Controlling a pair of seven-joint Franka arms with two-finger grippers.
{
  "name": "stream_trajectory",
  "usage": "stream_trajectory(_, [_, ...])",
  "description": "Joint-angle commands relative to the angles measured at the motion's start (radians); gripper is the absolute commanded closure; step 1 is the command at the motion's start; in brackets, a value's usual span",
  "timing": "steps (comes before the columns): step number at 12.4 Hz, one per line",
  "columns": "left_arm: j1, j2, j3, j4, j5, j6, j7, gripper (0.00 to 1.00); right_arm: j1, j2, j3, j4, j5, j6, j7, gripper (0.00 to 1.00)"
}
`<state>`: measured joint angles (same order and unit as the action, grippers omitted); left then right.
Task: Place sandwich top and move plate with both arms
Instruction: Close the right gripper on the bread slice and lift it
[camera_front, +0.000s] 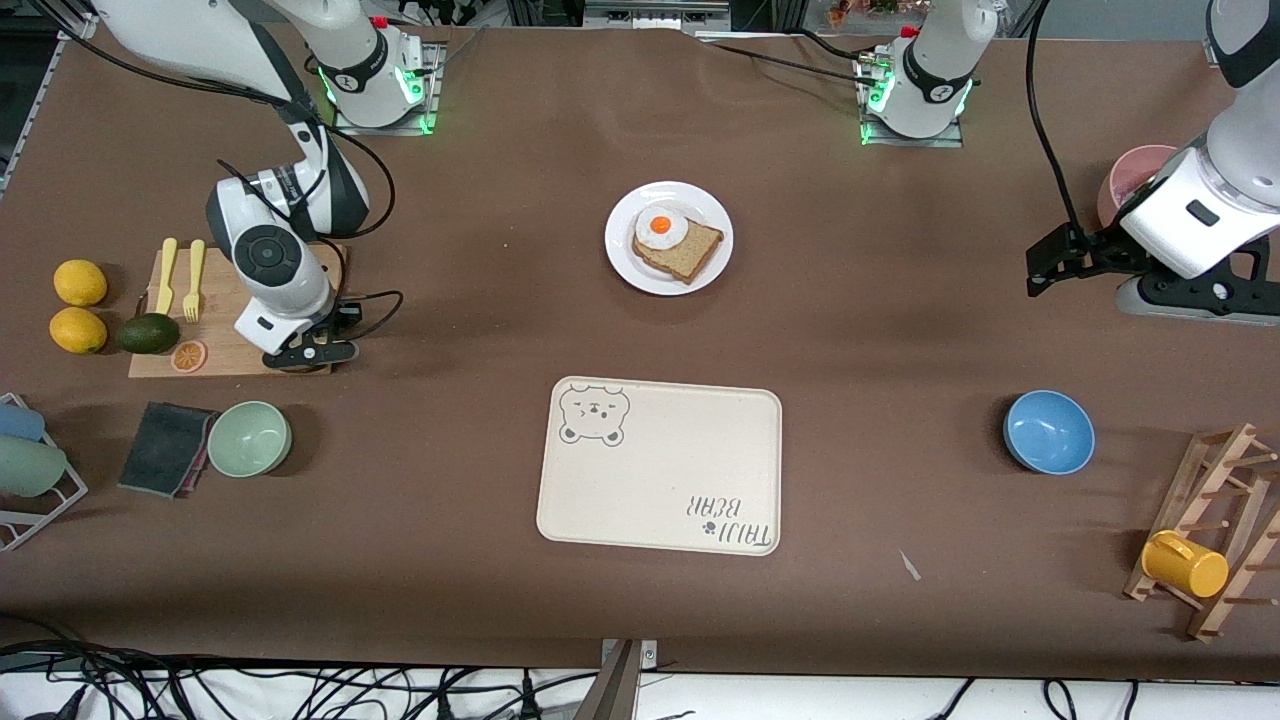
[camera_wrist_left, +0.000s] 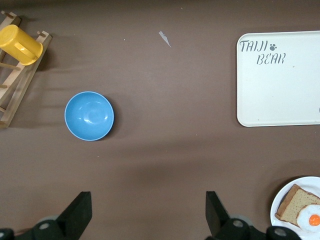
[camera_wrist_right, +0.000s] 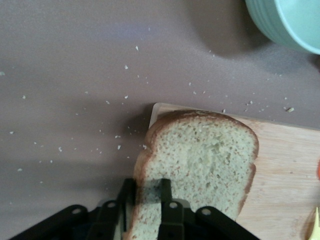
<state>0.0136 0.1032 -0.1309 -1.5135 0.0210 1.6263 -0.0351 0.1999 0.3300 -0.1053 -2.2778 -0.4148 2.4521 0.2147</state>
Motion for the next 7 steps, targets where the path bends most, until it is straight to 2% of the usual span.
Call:
stream_trajectory(1, [0.003, 0.001, 0.0, 0.004, 0.0, 0.004, 0.021, 0.0, -0.004, -0.005, -0.004, -0.02, -0.024, 0.022, 0.022, 0.97])
stream_trajectory(2, [0.003, 0.001, 0.0, 0.004, 0.0, 0.006, 0.021, 0.0, -0.004, -0.003, -0.004, -0.02, -0.024, 0.024, 0.023, 1.0])
stream_trajectory(7, [0.003, 0.001, 0.0, 0.004, 0.0, 0.006, 0.021, 0.0, -0.002, -0.031, -0.001, -0.006, -0.021, 0.005, 0.029, 1.0])
